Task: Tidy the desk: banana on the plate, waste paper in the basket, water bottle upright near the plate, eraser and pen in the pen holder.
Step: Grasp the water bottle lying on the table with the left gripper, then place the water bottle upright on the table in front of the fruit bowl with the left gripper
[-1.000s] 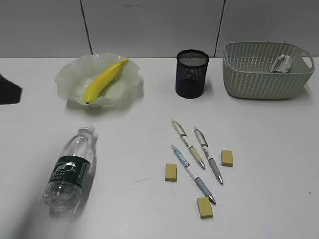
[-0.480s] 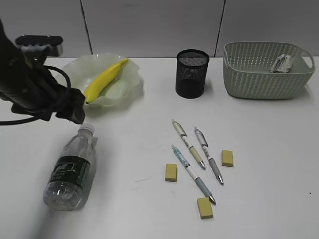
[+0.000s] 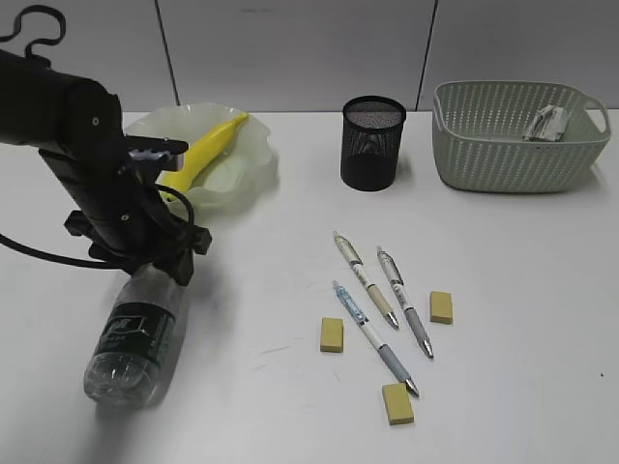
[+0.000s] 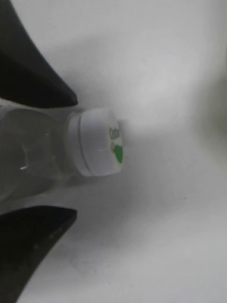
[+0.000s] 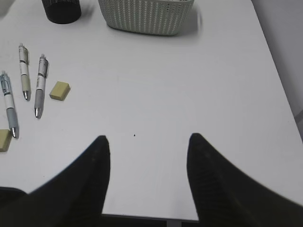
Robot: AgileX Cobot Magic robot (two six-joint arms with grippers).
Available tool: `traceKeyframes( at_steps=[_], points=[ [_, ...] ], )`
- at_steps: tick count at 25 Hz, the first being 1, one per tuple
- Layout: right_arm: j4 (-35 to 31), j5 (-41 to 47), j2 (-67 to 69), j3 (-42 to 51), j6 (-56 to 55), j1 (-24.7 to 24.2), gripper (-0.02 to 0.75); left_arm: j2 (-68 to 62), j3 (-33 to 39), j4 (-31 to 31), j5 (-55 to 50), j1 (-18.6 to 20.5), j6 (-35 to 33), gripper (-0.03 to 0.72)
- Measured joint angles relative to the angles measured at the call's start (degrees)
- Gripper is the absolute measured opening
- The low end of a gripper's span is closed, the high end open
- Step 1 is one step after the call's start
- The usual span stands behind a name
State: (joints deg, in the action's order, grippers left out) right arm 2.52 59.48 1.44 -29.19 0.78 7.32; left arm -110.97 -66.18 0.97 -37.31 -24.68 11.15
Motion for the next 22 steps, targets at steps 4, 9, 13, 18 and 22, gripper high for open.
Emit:
traceKeyframes(
  at_steps=[4, 9, 13, 18, 22],
  points=[
    [0.0, 0.0, 0.0, 0.0, 0.0, 0.0, 0.418, -0.8, -0.2, -0.1, -0.6, 0.0, 0.1, 0.343],
    [0.0, 0.0, 0.0, 0.0, 0.1, 0.0, 0.417, 8.0, 3.7, -0.1, 7.9, -0.2, 0.0, 0.340],
    [0.0, 0.0, 0.0, 0.0, 0.1, 0.0, 0.416, 21.8, 16.5, -3.4, 29.5, -0.2, -0.1, 0.329],
    [0.0, 0.0, 0.0, 0.0, 0.1, 0.0, 0.414, 26.1, 31.6, -6.7, 58.4, -0.2, -0.2, 0.319],
    [0.0, 0.0, 0.0, 0.0, 0.1, 0.0, 0.414, 24.1, 34.4, -6.1, 61.3, -0.2, -0.2, 0.319]
  ],
)
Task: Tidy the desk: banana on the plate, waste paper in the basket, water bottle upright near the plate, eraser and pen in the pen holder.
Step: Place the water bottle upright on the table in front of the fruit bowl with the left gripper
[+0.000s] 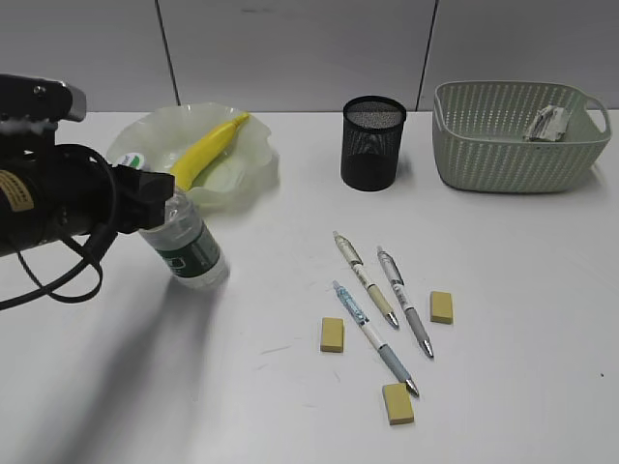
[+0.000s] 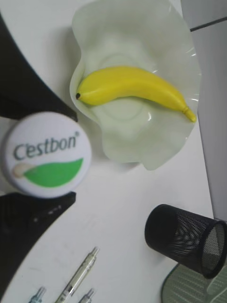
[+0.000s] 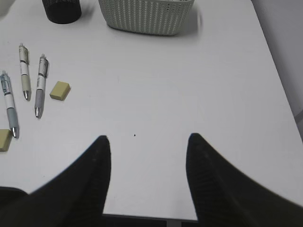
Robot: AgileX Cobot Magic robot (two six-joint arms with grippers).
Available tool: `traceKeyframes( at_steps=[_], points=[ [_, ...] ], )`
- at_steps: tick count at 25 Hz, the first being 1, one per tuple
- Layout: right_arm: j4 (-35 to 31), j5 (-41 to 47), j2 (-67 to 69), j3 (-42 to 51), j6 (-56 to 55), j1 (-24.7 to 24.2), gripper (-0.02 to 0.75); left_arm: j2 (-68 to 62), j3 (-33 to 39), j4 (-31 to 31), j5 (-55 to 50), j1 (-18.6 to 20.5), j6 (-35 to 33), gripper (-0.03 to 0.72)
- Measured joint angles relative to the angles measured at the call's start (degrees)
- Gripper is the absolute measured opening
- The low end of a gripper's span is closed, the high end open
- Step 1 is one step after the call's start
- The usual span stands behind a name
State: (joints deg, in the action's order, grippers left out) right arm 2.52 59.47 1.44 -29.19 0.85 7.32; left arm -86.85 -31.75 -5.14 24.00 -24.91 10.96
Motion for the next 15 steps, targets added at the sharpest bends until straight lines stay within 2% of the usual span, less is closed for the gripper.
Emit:
traceKeyframes(
  at_steps=[4, 11, 15],
  points=[
    [0.0, 0.0, 0.0, 0.0, 0.0, 0.0, 0.414, -0.1, -0.7, 0.2, -1.2, 0.1, 0.0, 0.319],
    [0.0, 0.0, 0.0, 0.0, 0.0, 0.0, 0.415, -0.1, -9.9, -0.8, -17.5, 0.1, 0.0, 0.319],
    [0.0, 0.0, 0.0, 0.0, 0.0, 0.0, 0.415, -1.8, -13.0, -1.9, -20.6, 0.0, 0.0, 0.319]
  ],
)
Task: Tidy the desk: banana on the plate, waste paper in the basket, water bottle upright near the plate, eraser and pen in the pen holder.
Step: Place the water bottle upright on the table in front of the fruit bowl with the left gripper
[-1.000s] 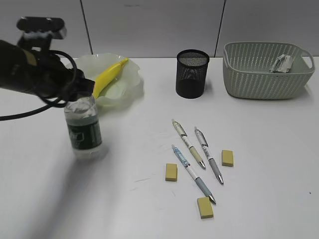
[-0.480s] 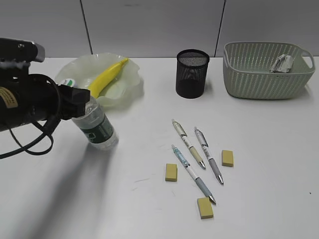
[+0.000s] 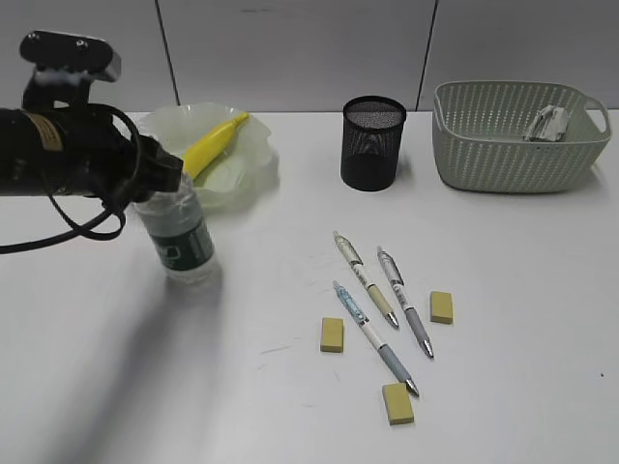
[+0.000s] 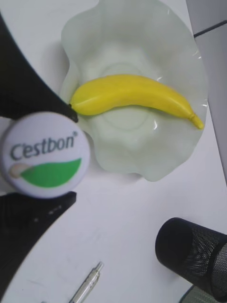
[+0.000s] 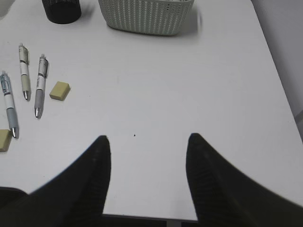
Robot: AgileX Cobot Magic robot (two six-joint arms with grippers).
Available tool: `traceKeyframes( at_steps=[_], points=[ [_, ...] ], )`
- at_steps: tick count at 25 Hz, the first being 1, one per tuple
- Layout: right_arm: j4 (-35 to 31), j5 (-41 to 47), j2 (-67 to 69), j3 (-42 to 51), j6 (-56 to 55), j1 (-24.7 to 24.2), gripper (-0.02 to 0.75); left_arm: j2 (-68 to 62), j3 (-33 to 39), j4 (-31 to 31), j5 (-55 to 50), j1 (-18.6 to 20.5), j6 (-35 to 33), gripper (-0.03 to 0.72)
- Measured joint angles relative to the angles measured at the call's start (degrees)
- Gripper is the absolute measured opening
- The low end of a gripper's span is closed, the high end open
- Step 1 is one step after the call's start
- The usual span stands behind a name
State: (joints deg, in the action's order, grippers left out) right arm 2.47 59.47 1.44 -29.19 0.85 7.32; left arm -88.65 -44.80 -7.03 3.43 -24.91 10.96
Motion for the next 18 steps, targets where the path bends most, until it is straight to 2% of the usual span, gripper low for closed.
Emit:
traceKeyframes(
  at_steps=[6, 7, 10, 12, 18],
  points=[
    [0.0, 0.0, 0.0, 0.0, 0.0, 0.0, 0.414, -2.1, -0.8, 0.0, -0.3, -0.4, -0.1, 0.323],
    [0.0, 0.0, 0.0, 0.0, 0.0, 0.0, 0.414, -2.1, -0.8, 0.0, -0.2, -0.4, -0.2, 0.345],
    [0.0, 0.0, 0.0, 0.0, 0.0, 0.0, 0.414, -1.8, -0.8, 0.1, -0.7, -0.5, -0.1, 0.486],
    [0.0, 0.0, 0.0, 0.0, 0.0, 0.0, 0.414, -1.1, -0.8, 0.1, -1.1, -0.5, -0.1, 0.539],
    [0.0, 0.0, 0.0, 0.0, 0.0, 0.0, 0.414, 7.1, -0.8, 0.1, -3.1, -0.6, -0.1, 0.567]
  ],
)
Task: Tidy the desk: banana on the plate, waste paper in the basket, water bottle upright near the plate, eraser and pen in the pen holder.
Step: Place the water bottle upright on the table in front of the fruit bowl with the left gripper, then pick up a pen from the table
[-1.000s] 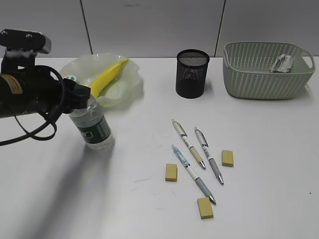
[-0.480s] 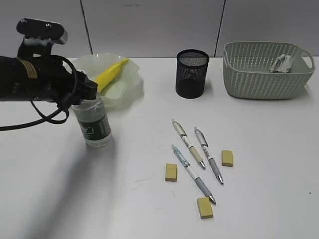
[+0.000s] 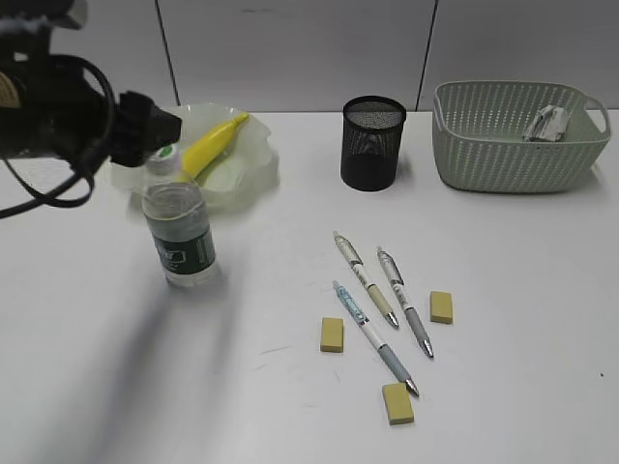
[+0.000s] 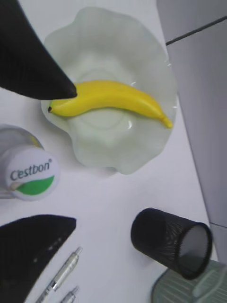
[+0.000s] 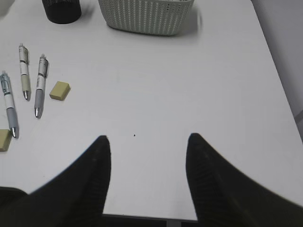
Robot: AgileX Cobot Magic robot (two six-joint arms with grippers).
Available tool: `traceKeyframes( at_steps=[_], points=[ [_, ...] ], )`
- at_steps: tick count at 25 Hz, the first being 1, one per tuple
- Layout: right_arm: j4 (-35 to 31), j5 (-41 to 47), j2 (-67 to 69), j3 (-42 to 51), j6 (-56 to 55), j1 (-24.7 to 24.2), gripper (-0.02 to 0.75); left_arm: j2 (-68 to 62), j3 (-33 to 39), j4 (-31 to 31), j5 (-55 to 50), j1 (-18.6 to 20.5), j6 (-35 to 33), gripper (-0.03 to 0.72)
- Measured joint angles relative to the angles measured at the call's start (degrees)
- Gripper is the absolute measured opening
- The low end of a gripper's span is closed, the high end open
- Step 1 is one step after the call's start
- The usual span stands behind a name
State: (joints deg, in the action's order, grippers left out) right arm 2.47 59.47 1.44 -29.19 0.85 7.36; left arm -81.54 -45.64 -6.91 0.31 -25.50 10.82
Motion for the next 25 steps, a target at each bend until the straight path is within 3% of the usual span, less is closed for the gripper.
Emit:
traceKeyframes(
  at_steps=[3, 11, 14, 19, 25],
  points=[
    [0.0, 0.0, 0.0, 0.0, 0.0, 0.0, 0.414, 8.1, 0.0, 0.3, -8.0, 0.0, 0.0, 0.556],
    [0.0, 0.0, 0.0, 0.0, 0.0, 0.0, 0.395, 40.9, 1.2, -4.2, -49.2, 0.0, 0.0, 0.490],
    [0.0, 0.0, 0.0, 0.0, 0.0, 0.0, 0.373, 54.3, 3.2, -4.4, -59.6, 0.0, 0.0, 0.486],
    [0.0, 0.0, 0.0, 0.0, 0.0, 0.0, 0.363, 73.4, 8.3, -4.0, -67.2, 0.0, -2.6, 0.487],
    [0.0, 0.0, 0.0, 0.0, 0.0, 0.0, 0.363, 81.9, 13.5, 0.1, -64.2, 0.0, -3.5, 0.485]
  ],
)
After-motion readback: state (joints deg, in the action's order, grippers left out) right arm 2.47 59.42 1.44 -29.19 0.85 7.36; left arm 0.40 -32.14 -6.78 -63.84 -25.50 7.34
